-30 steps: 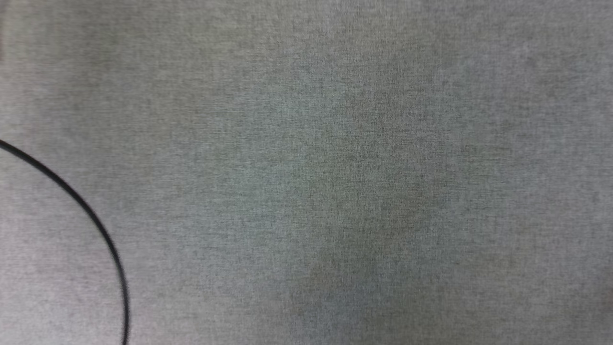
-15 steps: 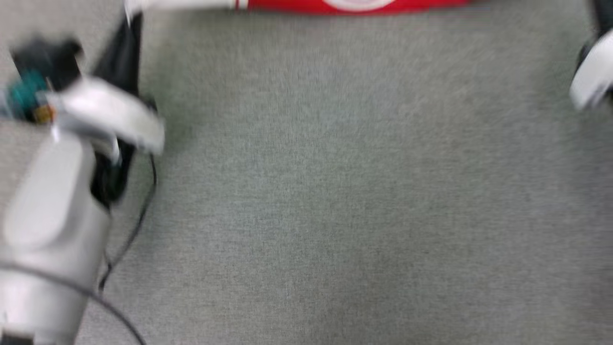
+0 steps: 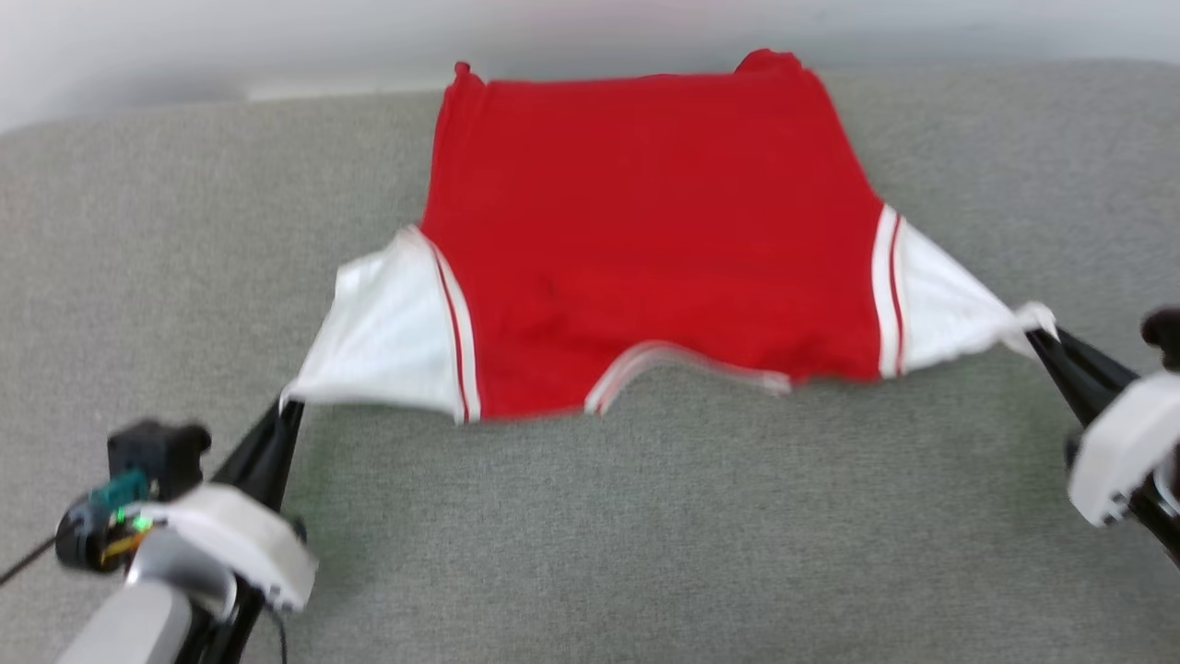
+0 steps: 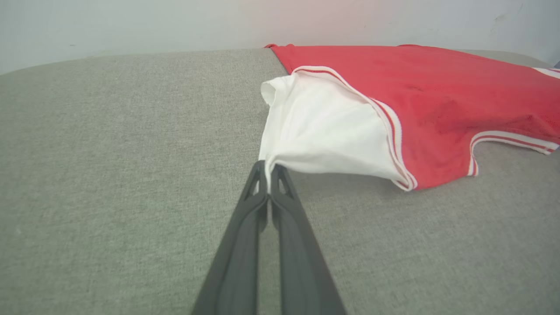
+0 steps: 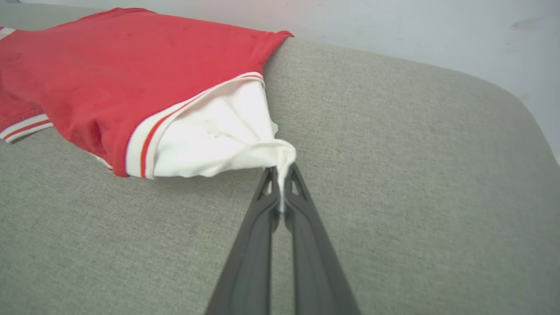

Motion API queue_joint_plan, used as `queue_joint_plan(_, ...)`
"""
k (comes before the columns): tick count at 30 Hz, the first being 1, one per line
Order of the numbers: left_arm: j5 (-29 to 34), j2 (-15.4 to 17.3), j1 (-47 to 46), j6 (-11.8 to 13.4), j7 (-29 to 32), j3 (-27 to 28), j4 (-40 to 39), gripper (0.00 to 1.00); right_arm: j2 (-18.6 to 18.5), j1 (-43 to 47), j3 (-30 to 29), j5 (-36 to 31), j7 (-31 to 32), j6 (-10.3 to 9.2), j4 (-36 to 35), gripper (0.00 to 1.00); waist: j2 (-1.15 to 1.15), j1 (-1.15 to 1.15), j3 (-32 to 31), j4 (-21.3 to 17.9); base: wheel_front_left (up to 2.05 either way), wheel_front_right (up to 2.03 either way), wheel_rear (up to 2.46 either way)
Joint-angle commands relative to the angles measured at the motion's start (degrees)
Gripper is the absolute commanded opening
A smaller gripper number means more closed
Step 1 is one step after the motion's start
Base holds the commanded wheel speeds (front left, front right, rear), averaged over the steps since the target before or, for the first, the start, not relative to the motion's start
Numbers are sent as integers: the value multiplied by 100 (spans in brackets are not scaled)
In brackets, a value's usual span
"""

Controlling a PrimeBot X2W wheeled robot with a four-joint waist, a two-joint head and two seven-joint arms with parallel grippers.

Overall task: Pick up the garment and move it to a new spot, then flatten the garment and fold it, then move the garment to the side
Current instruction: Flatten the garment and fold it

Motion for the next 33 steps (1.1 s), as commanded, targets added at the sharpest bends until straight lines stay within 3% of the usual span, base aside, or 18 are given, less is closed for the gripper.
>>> queue_joint_plan(1,-31,80,201,66,49,43,-89,0,-162,169,-17,65,40,-10,-65,0,0,2,-192,-86,0,0,0)
queue_joint_plan(8,-178,450,1288,418,328,117,-681,0,-660,985,-20,490,528,-10,-593,0,0,2,-462,-201,0,0,0)
queue_joint_plan(15,-450,695,2060,548,579,201,-975,0,-947,1788,-342,764,1112,-11,-874,0,0,2,-519,-259,0,0,0)
queue_joint_plan(20,-601,660,2391,479,788,34,-1040,0,-931,2287,-538,846,1435,-11,-1021,0,0,2,-484,-252,0,0,0)
queue_joint_plan(28,-500,585,2149,307,796,-165,-1131,0,-720,2464,-866,755,1754,-10,-1228,0,0,2,-381,-169,0,0,0)
queue_joint_plan(29,-492,575,2111,274,805,-185,-1178,0,-693,2438,-919,735,1809,-10,-1251,45,0,2,-357,-159,0,0,0)
queue_joint_plan(30,-517,551,2091,270,813,-196,-1222,0,-658,2427,-977,746,1915,-10,-1249,100,0,2,-329,-145,0,0,0)
queue_joint_plan(33,-566,526,1997,276,935,-237,-1431,0,-604,2343,-1091,807,2171,-7,-1496,100,0,2,-221,-81,0,0,0)
